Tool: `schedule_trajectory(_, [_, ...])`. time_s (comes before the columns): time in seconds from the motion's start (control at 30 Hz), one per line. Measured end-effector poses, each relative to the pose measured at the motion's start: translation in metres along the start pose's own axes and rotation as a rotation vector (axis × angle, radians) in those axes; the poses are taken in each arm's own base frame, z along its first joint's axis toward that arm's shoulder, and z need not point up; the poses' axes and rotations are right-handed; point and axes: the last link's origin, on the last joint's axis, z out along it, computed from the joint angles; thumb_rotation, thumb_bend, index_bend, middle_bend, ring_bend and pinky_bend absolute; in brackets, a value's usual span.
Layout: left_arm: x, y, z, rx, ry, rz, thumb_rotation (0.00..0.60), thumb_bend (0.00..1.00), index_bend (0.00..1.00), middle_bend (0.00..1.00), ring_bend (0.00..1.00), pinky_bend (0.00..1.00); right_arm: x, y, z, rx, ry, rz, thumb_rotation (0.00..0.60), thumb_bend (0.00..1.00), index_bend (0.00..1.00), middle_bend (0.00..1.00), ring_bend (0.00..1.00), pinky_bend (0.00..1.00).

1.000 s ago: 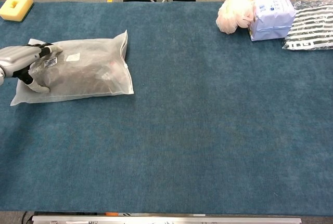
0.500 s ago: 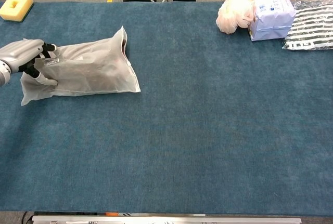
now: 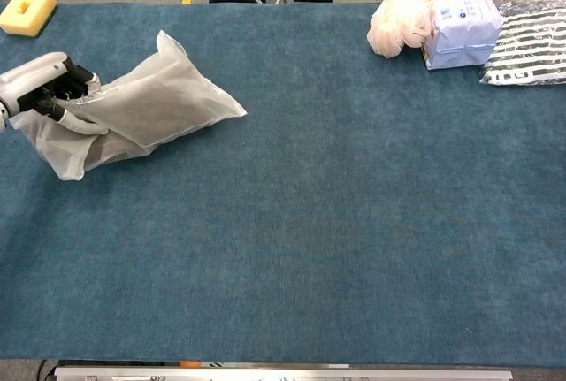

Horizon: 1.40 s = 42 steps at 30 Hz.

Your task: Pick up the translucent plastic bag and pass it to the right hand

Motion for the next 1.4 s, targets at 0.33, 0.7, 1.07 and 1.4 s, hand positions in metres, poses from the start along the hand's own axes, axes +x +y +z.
schedule_trajectory(0.33, [0.025, 0.034, -0.018, -0.128, -0.108, -0.246, 0.6, 0.53, 0.75, 0.77, 0.75, 0.98, 0.004, -0.043, 0.022, 0.225, 0.017, -0.006, 0.6, 0.05, 0.0, 0.23, 0.11, 0.22])
schedule_trajectory(0.7, [0.038, 0.081, -0.036, -0.251, -0.245, -0.455, 0.6, 0.53, 0.74, 0.77, 0.75, 0.98, -0.001, -0.094, 0.043, 0.434, 0.045, -0.013, 0.6, 0.02, 0.0, 0.17, 0.1, 0.22])
schedule_trajectory(1.07, [0.042, 0.124, -0.048, -0.339, -0.349, -0.607, 0.6, 0.53, 0.74, 0.77, 0.75, 0.98, -0.018, -0.139, 0.062, 0.542, 0.084, 0.019, 0.6, 0.0, 0.0, 0.07, 0.03, 0.21])
schedule_trajectory(1.4, [0.033, 0.145, -0.049, -0.377, -0.415, -0.651, 0.6, 0.53, 0.73, 0.77, 0.75, 0.98, -0.029, -0.187, 0.081, 0.612, 0.133, 0.066, 0.6, 0.0, 0.0, 0.07, 0.03, 0.21])
